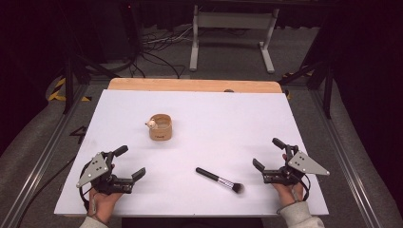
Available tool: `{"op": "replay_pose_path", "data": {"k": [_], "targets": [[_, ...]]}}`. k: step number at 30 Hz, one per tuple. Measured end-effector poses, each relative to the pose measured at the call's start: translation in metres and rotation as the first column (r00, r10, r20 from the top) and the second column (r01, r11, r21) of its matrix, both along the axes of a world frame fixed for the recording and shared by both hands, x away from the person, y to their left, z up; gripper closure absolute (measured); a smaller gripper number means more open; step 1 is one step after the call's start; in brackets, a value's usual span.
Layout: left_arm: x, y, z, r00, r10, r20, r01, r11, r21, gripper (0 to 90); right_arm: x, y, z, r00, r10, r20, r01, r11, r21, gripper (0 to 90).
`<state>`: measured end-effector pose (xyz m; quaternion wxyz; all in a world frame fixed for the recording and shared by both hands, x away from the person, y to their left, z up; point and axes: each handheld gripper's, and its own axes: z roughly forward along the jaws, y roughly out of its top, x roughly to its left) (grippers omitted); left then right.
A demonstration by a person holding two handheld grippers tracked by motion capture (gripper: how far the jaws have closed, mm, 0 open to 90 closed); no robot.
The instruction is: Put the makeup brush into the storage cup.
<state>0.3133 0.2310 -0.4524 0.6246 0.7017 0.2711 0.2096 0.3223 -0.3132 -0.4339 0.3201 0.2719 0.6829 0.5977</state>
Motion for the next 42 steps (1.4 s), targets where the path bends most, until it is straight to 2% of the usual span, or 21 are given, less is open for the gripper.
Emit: {"op": "replay_pose_path", "data": {"k": [8, 11, 15, 21, 23, 31, 40, 42], "targets": [[-0.002, 0.006, 0.002, 0.9994, 0.034, 0.005, -0.034, 0.9994, -0.007, 0.0, 0.001, 0.000, 0.001, 1.0000, 0.004, 0.000, -0.004, 1.000, 0.000, 0.0], [-0.003, 0.008, 0.002, 0.9995, 0.030, -0.004, -0.030, 0.9995, -0.005, 0.0, 0.002, 0.000, 0.002, 1.0000, 0.008, 0.001, -0.008, 1.000, 0.006, 0.0], [-0.003, 0.009, 0.004, 0.9994, 0.034, 0.003, -0.034, 0.9993, -0.018, 0.0, 0.002, 0.001, 0.003, 0.9999, 0.014, 0.002, -0.014, 1.000, 0.004, 0.0], [-0.002, 0.007, 0.003, 0.9994, 0.032, -0.012, -0.032, 0.9995, 0.000, 0.0, -0.002, 0.005, 0.009, 0.9996, 0.025, 0.014, -0.025, 1.000, 0.015, 0.0], [-0.002, 0.006, 0.004, 0.9994, 0.034, -0.010, -0.034, 0.9994, 0.010, 0.1, -0.003, 0.013, 0.015, 0.9984, 0.048, 0.032, -0.048, 0.999, 0.017, 0.0], [-0.003, 0.007, 0.004, 0.9992, 0.038, -0.015, -0.038, 0.9992, 0.008, 0.1, -0.004, 0.043, 0.023, 0.9899, 0.134, 0.047, -0.133, 0.991, -0.018, 0.0], [-0.004, 0.007, 0.005, 0.9992, 0.040, -0.009, -0.040, 0.9991, 0.017, 0.0, -0.006, 0.066, 0.029, 0.9782, 0.202, 0.049, -0.201, 0.979, -0.030, 0.0], [-0.004, 0.007, 0.005, 0.9991, 0.042, -0.007, -0.042, 0.9986, 0.031, 0.1, -0.004, 0.071, 0.029, 0.9765, 0.214, 0.027, -0.213, 0.976, -0.034, 0.0]]}}
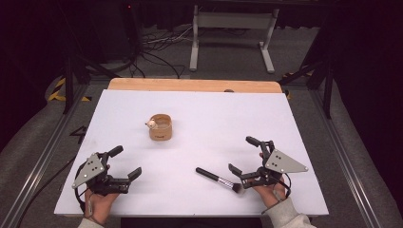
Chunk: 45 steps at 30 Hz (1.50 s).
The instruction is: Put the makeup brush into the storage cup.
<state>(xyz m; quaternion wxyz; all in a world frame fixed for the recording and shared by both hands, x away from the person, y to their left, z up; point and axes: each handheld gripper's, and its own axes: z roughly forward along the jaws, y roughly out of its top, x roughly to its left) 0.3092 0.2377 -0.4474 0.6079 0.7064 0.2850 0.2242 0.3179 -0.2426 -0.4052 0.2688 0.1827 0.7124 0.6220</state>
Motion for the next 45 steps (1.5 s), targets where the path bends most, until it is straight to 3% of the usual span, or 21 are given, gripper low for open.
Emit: {"op": "replay_pose_path", "data": {"k": [3, 6, 13, 19, 23, 24, 28, 31, 35, 36, 39, 41, 42, 45], "targets": [[0.000, -0.001, 0.000, 1.0000, 0.000, 0.002, 0.000, 0.9999, 0.013, 0.2, 0.003, 0.002, -0.001, 0.9988, 0.021, -0.044, -0.021, 1.000, -0.001, 0.0], [0.000, -0.002, 0.000, 1.0000, -0.002, 0.000, 0.002, 0.9999, 0.015, 0.2, 0.004, 0.003, 0.001, 0.9983, 0.029, -0.049, -0.030, 1.000, -0.004, 0.0], [0.001, -0.001, 0.000, 1.0000, 0.000, -0.009, 0.000, 0.9999, 0.013, 0.2, 0.008, 0.013, 0.013, 0.9916, 0.074, -0.106, -0.083, 0.992, -0.092, 1.4], [0.001, 0.001, -0.001, 0.9998, 0.006, -0.017, -0.006, 0.9999, 0.010, 0.3, 0.014, 0.018, 0.021, 0.9841, 0.073, -0.162, -0.101, 0.980, -0.171, 0.0], [0.001, 0.002, -0.001, 0.9997, 0.011, -0.021, -0.011, 0.9999, 0.008, 0.3, 0.020, 0.024, 0.030, 0.9748, 0.069, -0.212, -0.123, 0.960, -0.252, 0.3], [0.001, 0.002, -0.001, 0.9997, 0.011, -0.021, -0.011, 0.9999, 0.008, 0.3, 0.020, 0.024, 0.030, 0.9748, 0.069, -0.212, -0.123, 0.960, -0.252, 0.3], [0.000, 0.002, -0.001, 0.9996, 0.015, -0.024, -0.014, 0.9998, 0.012, 0.2, 0.024, 0.032, 0.037, 0.9675, 0.025, -0.252, -0.116, 0.928, -0.355, 1.0], [0.001, 0.002, -0.001, 0.9995, 0.012, -0.029, -0.012, 0.9999, 0.010, 0.2, 0.030, 0.036, 0.039, 0.9554, -0.006, -0.295, -0.123, 0.899, -0.419, 1.2], [0.001, 0.002, -0.001, 0.9996, 0.010, -0.028, -0.010, 0.9999, 0.012, 0.2, 0.033, 0.041, 0.040, 0.9413, -0.017, -0.337, -0.152, 0.872, -0.466, 2.5], [0.002, 0.002, -0.001, 0.9995, 0.008, -0.029, -0.008, 0.9999, 0.015, 0.2, 0.033, 0.044, 0.040, 0.9409, -0.022, -0.338, -0.156, 0.857, -0.491, 3.0], [0.002, 0.001, -0.001, 0.9996, 0.008, -0.027, -0.008, 0.9999, 0.014, 0.2, 0.033, 0.050, 0.039, 0.9353, -0.022, -0.353, -0.179, 0.833, -0.524, 5.6], [0.002, 0.001, -0.001, 0.9996, 0.005, -0.029, -0.004, 0.9998, 0.019, 0.2, 0.034, 0.054, 0.038, 0.9248, -0.035, -0.379, -0.193, 0.815, -0.546, 7.1], [0.002, 0.001, -0.001, 0.9996, 0.005, -0.029, -0.004, 0.9998, 0.019, 0.2, 0.034, 0.054, 0.038, 0.9248, -0.035, -0.379, -0.193, 0.815, -0.546, 7.1], [0.003, 0.002, -0.002, 0.9996, 0.003, -0.028, -0.003, 0.9998, 0.018, 0.1, 0.038, 0.060, 0.035, 0.9034, -0.061, -0.424, -0.219, 0.785, -0.579, 10.4]]}}
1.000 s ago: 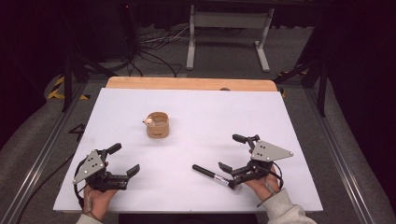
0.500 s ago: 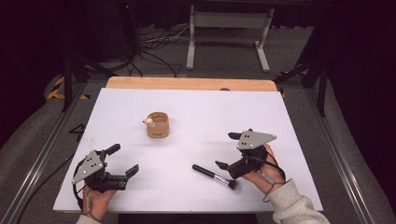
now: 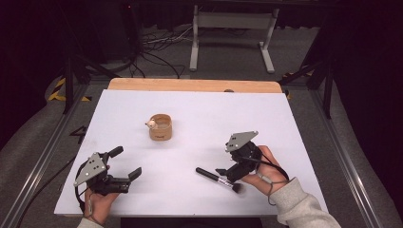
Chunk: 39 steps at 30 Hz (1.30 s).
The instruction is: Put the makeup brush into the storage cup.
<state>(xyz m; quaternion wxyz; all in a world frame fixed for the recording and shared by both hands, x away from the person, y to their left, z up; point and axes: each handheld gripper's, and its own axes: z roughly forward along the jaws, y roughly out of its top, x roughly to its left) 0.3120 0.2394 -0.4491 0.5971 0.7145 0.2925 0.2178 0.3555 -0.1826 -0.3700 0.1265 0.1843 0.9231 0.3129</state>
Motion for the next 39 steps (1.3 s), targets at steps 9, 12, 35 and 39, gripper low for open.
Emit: {"op": "replay_pose_path", "data": {"k": [9, 12, 35, 39], "targets": [[0.000, 0.000, 0.000, 0.9999, -0.004, -0.011, 0.004, 1.0000, -0.007, 0.2, 0.005, 0.009, -0.002, 0.9982, 0.013, -0.058, -0.018, 0.997, -0.080, 15.8], [0.000, 0.001, 0.000, 0.9999, -0.005, -0.015, 0.005, 1.0000, -0.008, 0.1, 0.007, 0.013, -0.005, 0.9961, 0.017, -0.087, -0.027, 0.993, -0.117, 16.9], [0.001, 0.002, -0.001, 0.9994, -0.011, -0.031, 0.010, 0.9999, -0.013, 0.1, 0.012, 0.038, -0.016, 0.9812, 0.015, -0.193, -0.077, 0.946, -0.315, 17.0], [0.001, 0.002, 0.000, 0.9995, -0.011, -0.028, 0.011, 0.9999, -0.004, 0.0, 0.013, 0.039, -0.018, 0.9778, 0.027, -0.208, -0.094, 0.943, -0.319, 21.1]]}}
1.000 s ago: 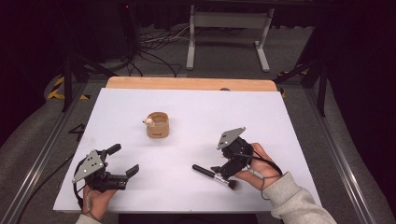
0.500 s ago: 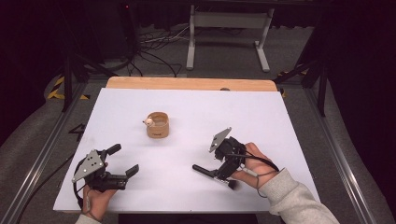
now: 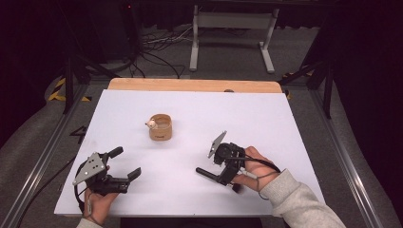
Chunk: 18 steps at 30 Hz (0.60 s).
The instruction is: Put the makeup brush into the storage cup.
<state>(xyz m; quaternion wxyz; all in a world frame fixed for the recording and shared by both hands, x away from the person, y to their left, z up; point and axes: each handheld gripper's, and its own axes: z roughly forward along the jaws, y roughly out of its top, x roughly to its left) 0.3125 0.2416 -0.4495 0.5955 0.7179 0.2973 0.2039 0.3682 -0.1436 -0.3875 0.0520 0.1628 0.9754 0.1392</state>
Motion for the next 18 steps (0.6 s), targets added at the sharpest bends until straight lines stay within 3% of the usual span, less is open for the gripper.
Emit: {"op": "replay_pose_path", "data": {"k": [18], "targets": [[0.000, -0.001, 0.000, 1.0000, -0.002, 0.001, 0.002, 1.0000, -0.004, 0.0, -0.001, 0.009, -0.019, 0.9956, 0.000, -0.093, -0.005, 0.999, -0.046, 36.4]]}}
